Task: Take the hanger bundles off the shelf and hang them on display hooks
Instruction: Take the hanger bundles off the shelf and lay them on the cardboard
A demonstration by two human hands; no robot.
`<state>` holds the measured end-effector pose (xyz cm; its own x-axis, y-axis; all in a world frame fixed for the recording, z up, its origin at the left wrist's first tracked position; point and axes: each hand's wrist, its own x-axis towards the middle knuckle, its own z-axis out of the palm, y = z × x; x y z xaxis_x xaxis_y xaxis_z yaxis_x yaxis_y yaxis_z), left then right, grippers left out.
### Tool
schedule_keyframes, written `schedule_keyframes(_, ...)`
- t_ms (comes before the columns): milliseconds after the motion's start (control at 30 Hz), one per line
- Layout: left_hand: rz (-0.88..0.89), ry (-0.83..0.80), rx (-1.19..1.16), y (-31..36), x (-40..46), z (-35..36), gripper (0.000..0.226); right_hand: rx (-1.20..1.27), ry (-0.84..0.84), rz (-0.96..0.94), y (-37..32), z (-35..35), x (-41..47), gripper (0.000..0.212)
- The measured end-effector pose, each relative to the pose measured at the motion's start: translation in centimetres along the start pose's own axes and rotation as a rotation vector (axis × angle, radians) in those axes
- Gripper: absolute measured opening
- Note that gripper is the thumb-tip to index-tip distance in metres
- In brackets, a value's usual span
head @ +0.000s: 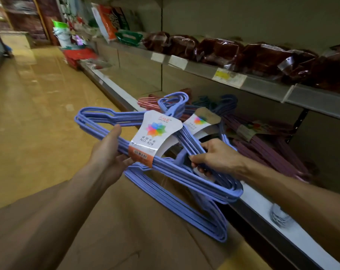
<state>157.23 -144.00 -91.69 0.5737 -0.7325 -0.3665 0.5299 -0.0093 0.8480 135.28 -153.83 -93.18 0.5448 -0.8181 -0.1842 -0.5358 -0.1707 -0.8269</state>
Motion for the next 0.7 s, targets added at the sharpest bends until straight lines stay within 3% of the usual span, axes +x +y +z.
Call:
schedule_keyframes(233, 0.096, 0.213, -0.118, 2.4, 0.0, -5.3, 0.008, -0.060, -0.029, -0.147, -3.4, 5.3, 1.2, 0.023)
schedule_keyframes(433, 0.207, 0.298, -0.127, 4.7, -0.6, -8.5, 0.024, 0.082, -0.132, -0.185, -5.6, 9.0, 2.3, 0.015)
schedule_keyframes(633, 0.247, 0.336, -0.196, 5.2, -1.3, -12.6, 0.025, 0.427, -0.553, 0.014, -8.7, 11.6, 2.6, 0.023)
schedule_keyframes(700, 0.241, 0.300, -0.238, 4.8, -1.2, -14.1, 0.013, 0.468, -0.636, 0.060, -9.4, 12.6, 2.5, 0.024)
